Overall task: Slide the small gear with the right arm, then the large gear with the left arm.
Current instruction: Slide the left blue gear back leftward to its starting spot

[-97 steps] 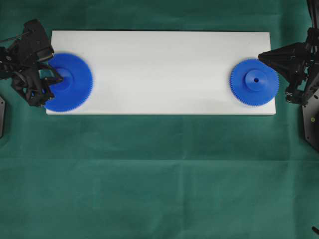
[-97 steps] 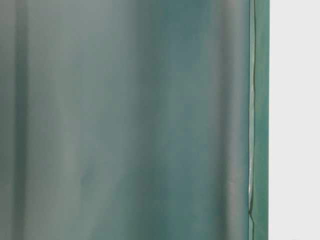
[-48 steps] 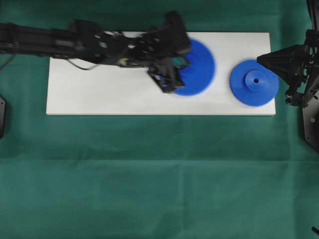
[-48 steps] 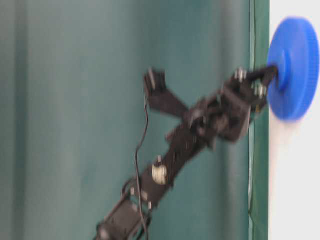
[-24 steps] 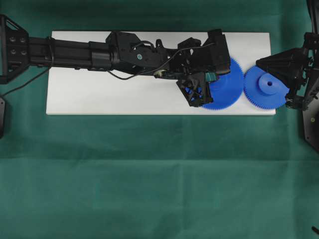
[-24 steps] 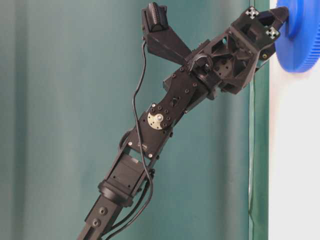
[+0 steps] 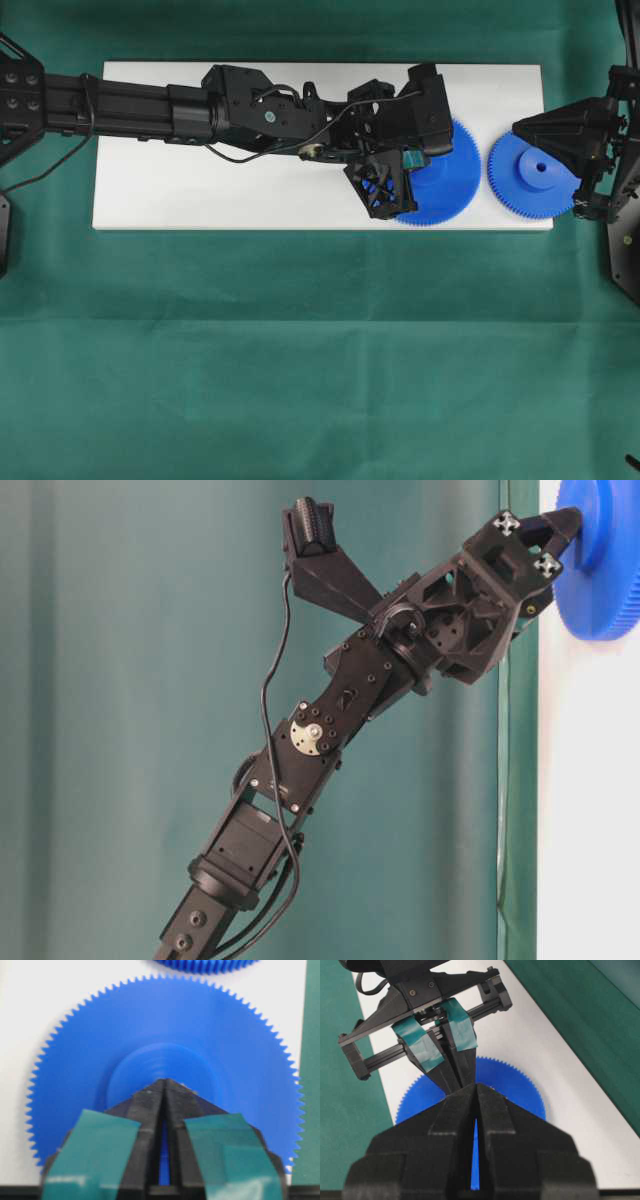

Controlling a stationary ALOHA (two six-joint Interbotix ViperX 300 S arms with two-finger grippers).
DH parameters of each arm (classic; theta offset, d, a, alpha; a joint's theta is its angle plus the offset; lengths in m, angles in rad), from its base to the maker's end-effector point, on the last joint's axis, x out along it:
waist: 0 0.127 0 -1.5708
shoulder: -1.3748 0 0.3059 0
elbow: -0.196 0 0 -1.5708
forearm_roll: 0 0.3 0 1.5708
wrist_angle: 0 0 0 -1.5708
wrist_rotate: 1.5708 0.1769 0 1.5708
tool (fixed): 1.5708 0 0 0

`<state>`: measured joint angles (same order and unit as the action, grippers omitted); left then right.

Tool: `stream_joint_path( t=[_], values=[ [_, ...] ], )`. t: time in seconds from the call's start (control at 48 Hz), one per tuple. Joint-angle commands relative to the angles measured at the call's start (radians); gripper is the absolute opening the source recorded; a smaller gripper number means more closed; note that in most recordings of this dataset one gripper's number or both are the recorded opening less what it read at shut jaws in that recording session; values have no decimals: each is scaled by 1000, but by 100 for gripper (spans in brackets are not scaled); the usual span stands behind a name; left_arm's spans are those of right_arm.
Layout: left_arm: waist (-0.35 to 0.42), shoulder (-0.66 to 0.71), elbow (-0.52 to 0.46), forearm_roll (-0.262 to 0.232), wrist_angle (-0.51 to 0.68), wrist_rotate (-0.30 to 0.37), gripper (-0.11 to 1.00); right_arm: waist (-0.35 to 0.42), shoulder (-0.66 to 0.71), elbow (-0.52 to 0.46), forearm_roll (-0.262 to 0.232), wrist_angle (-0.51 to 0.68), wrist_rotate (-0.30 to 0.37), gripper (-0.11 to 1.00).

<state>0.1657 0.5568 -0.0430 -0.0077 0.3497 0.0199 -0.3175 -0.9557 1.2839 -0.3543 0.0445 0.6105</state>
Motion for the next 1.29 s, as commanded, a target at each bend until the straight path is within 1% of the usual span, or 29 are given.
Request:
stream_joint_path(
  t=[0.0,0.25,0.313,0.375,0.5,0.605,0.897,0.938,1.063,1.272],
  values=[
    [-3,-14,12,-2,20,0,0,3,3,-12,-2,-11,2,50],
    [17,-43,44,-2,20,0,0,5,3,-6,-2,-11,2,50],
    [23,-63,75,-2,21,0,0,5,2,-5,-2,-11,2,50],
    [31,-95,130,-2,21,-2,0,5,2,-3,-2,-11,2,50],
    [54,-172,265,-3,20,-5,0,5,-3,3,-2,-11,3,50],
    [81,-259,407,-5,14,-29,0,5,-8,6,0,-11,3,50],
    [189,-540,828,-6,-95,-153,0,8,-8,14,3,-18,6,50],
    [198,-578,876,-6,-107,-169,0,6,-8,14,3,-18,6,50],
    [216,-690,1002,-6,-126,-196,0,8,-8,14,3,-20,6,50],
    [252,-831,1149,-8,-132,-199,0,11,-8,17,5,-20,6,50]
  ],
)
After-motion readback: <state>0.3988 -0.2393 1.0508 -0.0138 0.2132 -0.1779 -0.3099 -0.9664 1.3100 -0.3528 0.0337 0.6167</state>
